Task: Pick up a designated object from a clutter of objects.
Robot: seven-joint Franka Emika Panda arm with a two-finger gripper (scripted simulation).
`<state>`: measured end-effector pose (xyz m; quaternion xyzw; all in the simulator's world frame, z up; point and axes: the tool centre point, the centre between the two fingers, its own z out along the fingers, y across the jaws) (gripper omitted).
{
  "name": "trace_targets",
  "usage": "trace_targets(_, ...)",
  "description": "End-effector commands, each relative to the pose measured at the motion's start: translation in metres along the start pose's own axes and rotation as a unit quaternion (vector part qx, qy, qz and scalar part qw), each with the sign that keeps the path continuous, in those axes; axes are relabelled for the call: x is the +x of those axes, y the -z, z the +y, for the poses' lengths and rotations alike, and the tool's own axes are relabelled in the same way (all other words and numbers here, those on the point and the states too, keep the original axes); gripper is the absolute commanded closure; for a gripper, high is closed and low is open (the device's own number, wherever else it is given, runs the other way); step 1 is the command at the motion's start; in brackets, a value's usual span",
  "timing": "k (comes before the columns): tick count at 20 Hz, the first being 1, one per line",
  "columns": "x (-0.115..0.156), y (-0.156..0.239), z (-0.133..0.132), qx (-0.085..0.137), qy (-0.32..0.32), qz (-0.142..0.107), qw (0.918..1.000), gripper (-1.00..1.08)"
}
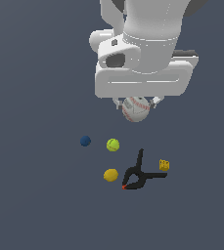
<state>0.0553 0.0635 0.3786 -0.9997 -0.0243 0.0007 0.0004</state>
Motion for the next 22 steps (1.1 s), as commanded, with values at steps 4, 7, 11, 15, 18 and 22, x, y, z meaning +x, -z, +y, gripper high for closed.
trace_targets(4,0.015,0.035,0.004,0.000,0.000,0.001,1.0000,1.08)
trace_targets(7,0.021,0.049,0.006,0.000,0.000,0.001,1.0000,1.08)
trace_targets(11,0.028,0.062,0.007,0.000,0.000,0.001,1.0000,1.08)
trace_targets(15,0.032,0.071,0.008,0.000,0.000,0.001,1.0000,1.08)
trace_targets(18,0.034,0.074,0.009,0.000,0.000,0.001,1.0000,1.08)
trace_targets(22,0.035,0.076,0.009,0.000,0.000,0.001,1.0000,1.08)
